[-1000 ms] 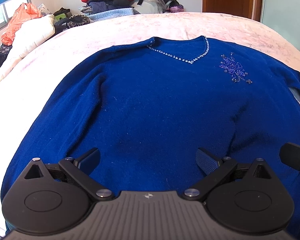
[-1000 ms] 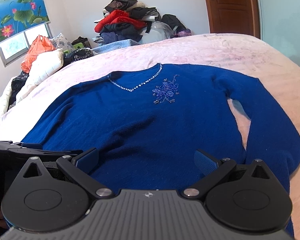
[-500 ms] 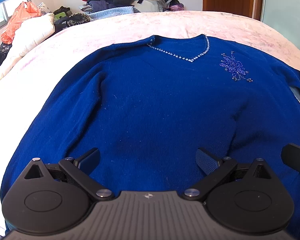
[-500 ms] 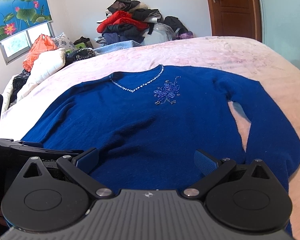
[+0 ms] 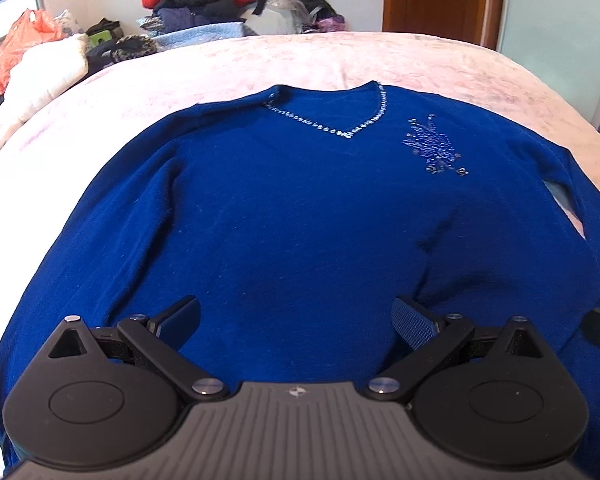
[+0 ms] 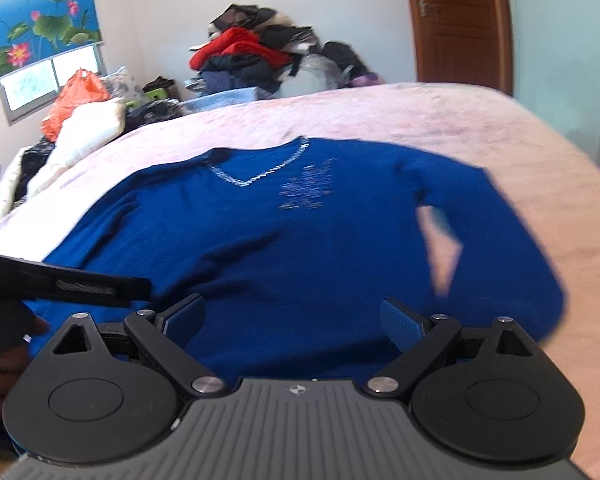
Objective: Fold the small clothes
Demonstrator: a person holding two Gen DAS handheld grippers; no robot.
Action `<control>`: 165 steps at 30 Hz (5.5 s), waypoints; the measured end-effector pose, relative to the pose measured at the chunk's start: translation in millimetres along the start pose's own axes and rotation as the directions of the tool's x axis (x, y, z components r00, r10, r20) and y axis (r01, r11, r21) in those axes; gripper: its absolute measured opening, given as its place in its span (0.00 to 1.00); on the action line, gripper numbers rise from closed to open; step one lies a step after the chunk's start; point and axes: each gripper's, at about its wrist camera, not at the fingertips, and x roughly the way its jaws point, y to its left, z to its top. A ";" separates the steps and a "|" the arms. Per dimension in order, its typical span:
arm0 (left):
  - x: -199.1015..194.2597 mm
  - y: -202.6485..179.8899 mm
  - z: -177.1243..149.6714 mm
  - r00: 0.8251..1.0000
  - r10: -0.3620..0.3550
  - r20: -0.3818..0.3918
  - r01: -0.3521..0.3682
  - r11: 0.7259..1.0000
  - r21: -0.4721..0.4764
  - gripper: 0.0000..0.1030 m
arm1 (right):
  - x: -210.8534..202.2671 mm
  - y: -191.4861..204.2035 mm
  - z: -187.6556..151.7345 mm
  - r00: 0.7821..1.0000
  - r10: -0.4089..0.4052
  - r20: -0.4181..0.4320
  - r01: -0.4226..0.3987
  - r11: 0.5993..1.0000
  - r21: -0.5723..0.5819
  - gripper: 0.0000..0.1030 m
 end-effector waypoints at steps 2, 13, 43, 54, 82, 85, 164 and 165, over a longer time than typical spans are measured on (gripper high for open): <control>0.1 -4.6 0.4 1.000 -0.002 -0.003 0.002 1.000 0.013 0.99 | -8.2 -9.6 -4.2 0.998 -0.055 0.013 0.056 0.997 -0.052 0.87; 0.8 -22.6 -0.5 1.000 -0.007 -0.015 0.008 0.997 0.073 0.99 | -36.7 -38.4 -30.5 0.975 -0.220 -0.001 0.210 0.931 -0.300 0.62; 11.9 -18.0 5.7 0.999 0.029 -0.037 -0.026 0.997 0.069 0.99 | -59.2 -150.0 -20.8 0.967 0.243 0.077 -0.251 0.854 0.456 0.10; 9.1 -4.4 17.5 0.999 0.042 -0.011 -0.041 0.999 0.030 0.99 | -58.1 -250.5 10.4 0.794 0.196 0.576 -0.598 0.422 0.681 0.11; 31.2 16.9 29.7 0.993 0.117 -0.016 -0.117 0.993 0.015 0.99 | 57.3 -211.8 88.8 0.805 0.234 0.545 -0.589 0.425 0.688 0.12; 35.6 22.3 33.0 0.993 0.117 -0.021 -0.117 0.993 0.005 0.99 | 79.8 -192.1 106.8 0.795 0.292 0.532 -0.606 0.418 0.677 0.12; -21.2 241.4 -20.2 0.868 0.492 -0.070 -0.495 0.844 -0.205 0.99 | 195.8 167.5 125.3 0.703 0.636 -0.319 -0.643 0.760 0.096 0.67; -21.1 241.2 -23.9 0.862 0.502 -0.073 -0.506 0.840 -0.197 0.99 | 183.0 175.0 120.1 0.716 0.618 -0.324 -0.651 0.759 0.011 0.67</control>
